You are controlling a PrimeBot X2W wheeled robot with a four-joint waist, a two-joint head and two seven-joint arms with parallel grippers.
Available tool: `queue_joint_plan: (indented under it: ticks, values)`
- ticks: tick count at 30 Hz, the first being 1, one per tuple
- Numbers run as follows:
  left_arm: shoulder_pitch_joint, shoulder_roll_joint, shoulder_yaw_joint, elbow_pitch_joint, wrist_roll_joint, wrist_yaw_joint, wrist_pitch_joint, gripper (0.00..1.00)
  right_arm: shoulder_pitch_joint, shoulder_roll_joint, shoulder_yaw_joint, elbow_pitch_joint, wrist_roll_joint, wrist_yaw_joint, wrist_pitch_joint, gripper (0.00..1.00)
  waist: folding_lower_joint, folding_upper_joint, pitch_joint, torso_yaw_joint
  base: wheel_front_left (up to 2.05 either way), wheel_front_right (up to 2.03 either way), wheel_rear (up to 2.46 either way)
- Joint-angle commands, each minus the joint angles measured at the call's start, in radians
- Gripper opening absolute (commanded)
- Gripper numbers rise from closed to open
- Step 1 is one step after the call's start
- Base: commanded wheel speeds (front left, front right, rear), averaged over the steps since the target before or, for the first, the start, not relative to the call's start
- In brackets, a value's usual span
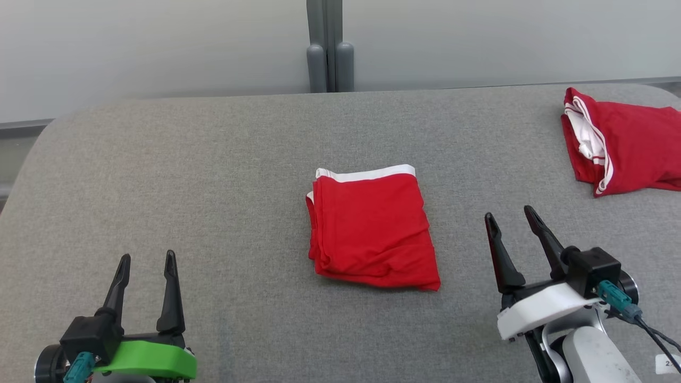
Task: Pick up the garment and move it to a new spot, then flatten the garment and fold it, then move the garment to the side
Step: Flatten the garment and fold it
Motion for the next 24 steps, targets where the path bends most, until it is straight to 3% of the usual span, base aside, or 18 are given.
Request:
queue_joint_plan:
  ticks: [1, 24]
  values:
    - [0.02, 0.01, 0.01, -0.005, 0.015, 0.001, 0.0, 1.0, 0.027, -0.002, -0.008, -0.013, -0.009, -0.001, -0.003, 1.0, 0.0, 0.0, -0.019, -0.01, 0.0, 0.0, 0.0]
    - [0.108, 0.005, 0.069, -0.028, 0.076, 0.001, 0.0, 1.0, 0.177, 0.027, -0.089, -0.079, -0.036, -0.001, -0.003, 1.0, 0.0, 0.0, -0.076, 0.007, 0.0, 0.0, 0.0]
